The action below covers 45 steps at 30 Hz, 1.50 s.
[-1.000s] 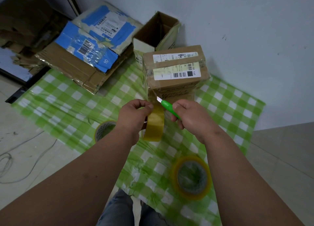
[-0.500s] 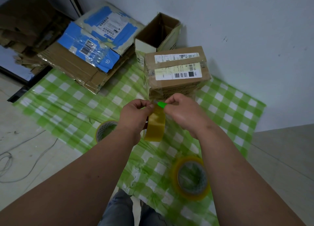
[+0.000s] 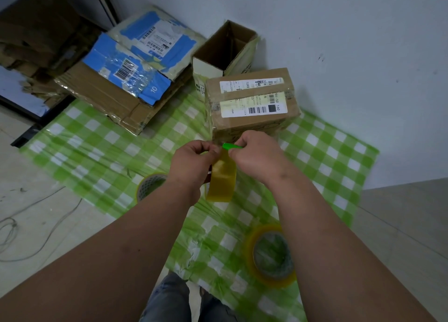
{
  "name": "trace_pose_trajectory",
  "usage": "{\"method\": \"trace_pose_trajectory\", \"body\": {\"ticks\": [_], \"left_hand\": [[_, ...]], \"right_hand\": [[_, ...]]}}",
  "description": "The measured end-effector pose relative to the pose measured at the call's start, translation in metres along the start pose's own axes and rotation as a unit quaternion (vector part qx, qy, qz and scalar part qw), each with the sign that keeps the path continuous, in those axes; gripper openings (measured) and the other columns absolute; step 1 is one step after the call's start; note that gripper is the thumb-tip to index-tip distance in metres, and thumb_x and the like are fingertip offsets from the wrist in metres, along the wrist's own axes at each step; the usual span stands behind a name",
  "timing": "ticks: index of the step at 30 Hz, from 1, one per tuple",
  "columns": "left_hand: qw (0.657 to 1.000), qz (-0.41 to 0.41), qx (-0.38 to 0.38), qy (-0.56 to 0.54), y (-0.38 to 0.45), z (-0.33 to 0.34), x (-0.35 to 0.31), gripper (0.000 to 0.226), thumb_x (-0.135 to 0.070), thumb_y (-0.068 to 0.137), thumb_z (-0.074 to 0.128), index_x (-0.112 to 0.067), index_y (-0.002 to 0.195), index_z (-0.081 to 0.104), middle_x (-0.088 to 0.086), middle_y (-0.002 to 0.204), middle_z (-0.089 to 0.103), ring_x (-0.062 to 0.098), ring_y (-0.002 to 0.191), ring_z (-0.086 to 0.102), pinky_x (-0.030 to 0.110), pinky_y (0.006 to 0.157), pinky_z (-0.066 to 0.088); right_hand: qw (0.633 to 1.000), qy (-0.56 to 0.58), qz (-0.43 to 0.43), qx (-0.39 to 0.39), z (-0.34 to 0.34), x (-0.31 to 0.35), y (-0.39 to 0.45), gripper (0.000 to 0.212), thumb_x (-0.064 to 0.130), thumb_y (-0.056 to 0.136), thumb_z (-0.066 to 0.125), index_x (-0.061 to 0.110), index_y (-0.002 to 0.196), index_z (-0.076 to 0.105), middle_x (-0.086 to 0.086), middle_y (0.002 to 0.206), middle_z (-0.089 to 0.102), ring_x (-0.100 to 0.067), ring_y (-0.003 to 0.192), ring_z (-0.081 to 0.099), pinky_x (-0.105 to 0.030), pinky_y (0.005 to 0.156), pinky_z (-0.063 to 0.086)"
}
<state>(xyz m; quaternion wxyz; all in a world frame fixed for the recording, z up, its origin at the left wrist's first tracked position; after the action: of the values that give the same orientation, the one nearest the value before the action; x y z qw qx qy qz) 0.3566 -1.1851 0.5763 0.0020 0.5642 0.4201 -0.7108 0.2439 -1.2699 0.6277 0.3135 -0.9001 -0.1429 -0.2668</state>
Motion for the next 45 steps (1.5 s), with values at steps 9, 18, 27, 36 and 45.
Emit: {"method": "trace_pose_trajectory", "body": {"ticks": [9, 18, 27, 36, 45], "left_hand": [[1.000, 0.006, 0.007, 0.012, -0.001, -0.002, 0.002, 0.014, -0.014, 0.089, 0.071, -0.012, 0.077, 0.063, -0.010, 0.071, 0.072, 0.014, 0.059, 0.065, 0.030, 0.055, 0.054], [0.999, 0.002, -0.013, 0.046, 0.004, -0.007, 0.000, 0.018, -0.014, 0.086, 0.070, -0.017, 0.069, 0.065, -0.009, 0.084, 0.071, 0.021, 0.071, 0.059, 0.035, 0.061, 0.050], [0.990, 0.040, -0.022, 0.136, 0.009, -0.006, -0.006, 0.016, -0.019, 0.085, 0.073, -0.013, 0.074, 0.065, -0.003, 0.092, 0.069, 0.012, 0.057, 0.047, 0.022, 0.047, 0.038], [0.980, 0.045, -0.045, 0.189, 0.014, -0.009, -0.008, 0.020, -0.027, 0.082, 0.078, -0.008, 0.085, 0.071, -0.002, 0.081, 0.070, 0.014, 0.070, 0.057, 0.027, 0.058, 0.044], [0.980, 0.012, -0.051, 0.189, 0.015, -0.017, -0.012, 0.019, -0.028, 0.081, 0.078, -0.011, 0.083, 0.071, -0.001, 0.077, 0.069, 0.014, 0.066, 0.057, 0.026, 0.053, 0.043]], "right_hand": [[1.000, -0.002, 0.010, 0.000, -0.001, -0.009, 0.004, 0.013, 0.032, 0.090, 0.061, 0.024, 0.081, 0.055, 0.006, 0.083, 0.059, -0.010, 0.075, 0.054, -0.027, 0.057, 0.039], [0.998, -0.003, 0.050, -0.030, -0.012, -0.046, 0.005, 0.008, 0.023, 0.088, 0.058, 0.019, 0.082, 0.054, 0.002, 0.081, 0.057, -0.015, 0.073, 0.055, -0.028, 0.055, 0.036], [0.989, -0.050, 0.112, 0.083, 0.043, -0.087, 0.013, 0.052, 0.014, 0.094, 0.047, 0.017, 0.145, 0.040, -0.012, 0.128, 0.058, -0.027, 0.104, 0.058, -0.026, 0.076, 0.043], [0.951, -0.081, -0.072, -0.291, 0.004, -0.049, -0.009, 0.034, 0.016, 0.079, 0.058, 0.014, 0.111, 0.066, -0.009, 0.111, 0.055, -0.032, 0.107, 0.051, -0.036, 0.087, 0.033], [0.931, -0.182, -0.196, -0.249, -0.004, -0.011, 0.012, 0.066, 0.056, 0.087, 0.048, 0.025, 0.146, 0.043, -0.003, 0.161, 0.024, -0.032, 0.149, 0.012, -0.054, 0.119, 0.008]]}}
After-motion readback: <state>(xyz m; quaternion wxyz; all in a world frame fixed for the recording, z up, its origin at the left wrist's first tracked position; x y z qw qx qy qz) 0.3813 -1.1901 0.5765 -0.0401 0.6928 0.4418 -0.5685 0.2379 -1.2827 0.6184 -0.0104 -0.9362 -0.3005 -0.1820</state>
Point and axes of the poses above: each hand's wrist, its own y-axis towards the middle knuckle, its own z-axis out of the palm, x = y × z, the point moved 4 cm from there along y, towards the middle knuckle
